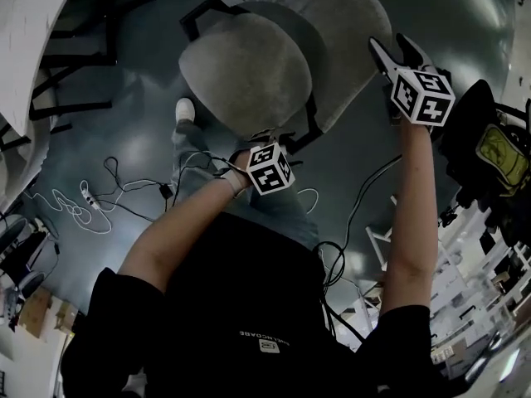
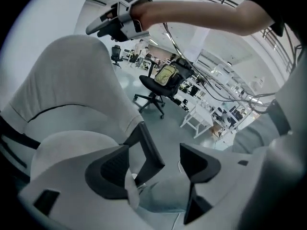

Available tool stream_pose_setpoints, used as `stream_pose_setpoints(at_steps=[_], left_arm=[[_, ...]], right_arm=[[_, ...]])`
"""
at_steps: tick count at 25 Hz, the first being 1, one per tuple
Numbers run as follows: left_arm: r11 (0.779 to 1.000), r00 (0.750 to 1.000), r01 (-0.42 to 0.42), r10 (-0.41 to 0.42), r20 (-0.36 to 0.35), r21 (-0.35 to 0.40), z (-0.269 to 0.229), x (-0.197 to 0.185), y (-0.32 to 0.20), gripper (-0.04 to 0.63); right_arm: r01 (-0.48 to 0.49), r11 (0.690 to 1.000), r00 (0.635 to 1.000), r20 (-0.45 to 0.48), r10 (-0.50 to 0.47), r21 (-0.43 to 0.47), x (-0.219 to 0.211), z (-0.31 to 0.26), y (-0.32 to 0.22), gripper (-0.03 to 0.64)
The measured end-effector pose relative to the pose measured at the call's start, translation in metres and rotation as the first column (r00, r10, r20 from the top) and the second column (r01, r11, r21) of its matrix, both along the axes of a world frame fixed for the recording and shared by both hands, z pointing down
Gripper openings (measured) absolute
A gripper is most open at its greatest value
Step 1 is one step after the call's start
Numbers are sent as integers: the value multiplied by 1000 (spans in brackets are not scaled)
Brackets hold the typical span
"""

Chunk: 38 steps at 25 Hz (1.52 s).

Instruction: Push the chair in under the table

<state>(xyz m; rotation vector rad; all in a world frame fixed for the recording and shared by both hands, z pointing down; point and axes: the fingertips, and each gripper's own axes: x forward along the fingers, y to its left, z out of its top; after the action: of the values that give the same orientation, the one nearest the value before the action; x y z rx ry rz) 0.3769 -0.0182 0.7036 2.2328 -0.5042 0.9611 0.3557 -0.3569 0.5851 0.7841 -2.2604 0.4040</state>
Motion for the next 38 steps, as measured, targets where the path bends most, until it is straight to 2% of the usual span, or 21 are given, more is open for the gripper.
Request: stream_pose_setpoints(at_steps=[4,9,13,16,19,20,22,24,25,33,38], left_arm=[[999,1000,-8,8,20,-33,32,14,8,313],[998,998,33,-29,58,-59,62,18,7,311],[998,996,-3,8,92,-55,83,23,8,304],[999,997,-7,11,74,-44,81,27,6,286],[998,998,-4,7,54,-56,80,31,8,239],[998,999,5,-2,47,-62,79,31,9,205],[997,999,35,-33,34,-68,78,31,8,193],[996,998,55,-54,24,-65,77,31,8,193],[997,998,55,-53,23,-61,77,31,9,193],[1000,999,-4,6,52,-27,77,25,22,181],[999,997,-37,38,66,-18,75,-3,35,173]], right_arm=[[39,999,999,-24,-39,-9,-7,14,-1,272],[28,1000,998,-63,-27,10,-3,26,-7,270],[22,1000,998,-62,-23,-8,-6,36,-12,270],[21,1000,997,-72,-22,-17,-6,41,-12,268],[28,999,996,-87,-32,-45,-9,50,-12,265],[15,998,997,-72,-19,-57,-11,52,-13,264],[-48,996,999,-22,46,-77,-13,51,-17,253],[-113,990,993,6,114,-86,-10,49,-22,149],[-129,988,992,6,130,-88,-9,48,-23,132],[-188,977,982,-27,186,-105,-6,48,-13,123],[-231,966,973,-37,228,-114,-13,49,-2,123]])
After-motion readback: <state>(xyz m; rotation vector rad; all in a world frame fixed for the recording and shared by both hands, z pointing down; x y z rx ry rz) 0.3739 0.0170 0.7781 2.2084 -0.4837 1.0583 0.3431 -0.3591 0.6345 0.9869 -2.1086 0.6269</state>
